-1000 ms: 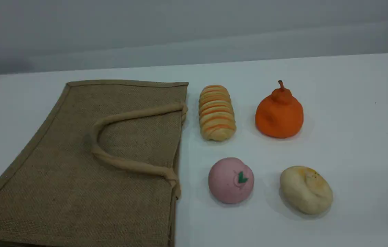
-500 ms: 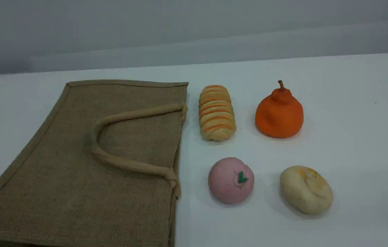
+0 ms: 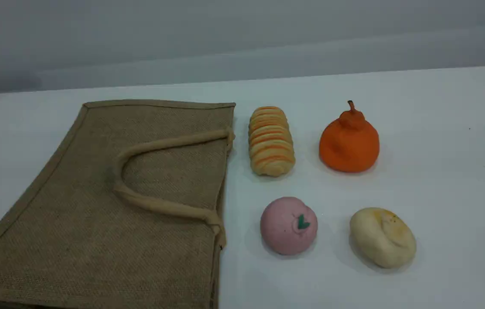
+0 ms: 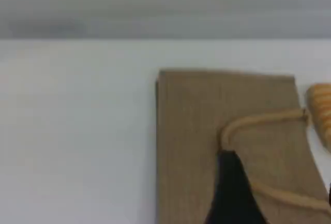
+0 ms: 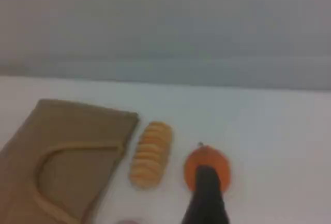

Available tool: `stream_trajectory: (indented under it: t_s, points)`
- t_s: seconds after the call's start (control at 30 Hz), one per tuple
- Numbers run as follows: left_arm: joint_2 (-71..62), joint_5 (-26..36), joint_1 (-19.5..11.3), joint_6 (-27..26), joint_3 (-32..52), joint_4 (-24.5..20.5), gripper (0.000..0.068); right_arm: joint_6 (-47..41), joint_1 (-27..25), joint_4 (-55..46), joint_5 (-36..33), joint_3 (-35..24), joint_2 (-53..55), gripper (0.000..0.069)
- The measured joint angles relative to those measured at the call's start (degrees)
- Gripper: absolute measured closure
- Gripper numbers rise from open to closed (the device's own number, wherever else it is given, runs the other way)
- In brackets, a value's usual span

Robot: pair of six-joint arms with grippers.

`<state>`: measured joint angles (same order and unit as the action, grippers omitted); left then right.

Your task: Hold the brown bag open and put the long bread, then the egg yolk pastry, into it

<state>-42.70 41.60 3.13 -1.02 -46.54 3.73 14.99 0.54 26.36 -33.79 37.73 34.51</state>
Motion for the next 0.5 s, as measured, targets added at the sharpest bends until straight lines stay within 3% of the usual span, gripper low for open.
stream_trajectory:
  t_s: [0.3,0.5]
  points:
    - [-24.26,-7.51,0.0,-0.34,0.0,6.56,0.0288,17.0,0.0,23.61,7.53,1.55,22.74,0.0212]
    - [-37.97,-10.58,0.0,-5.83,-1.75,11.89,0.0288,26.63,0.22,35.72,7.72,3.65,33.6,0.0212]
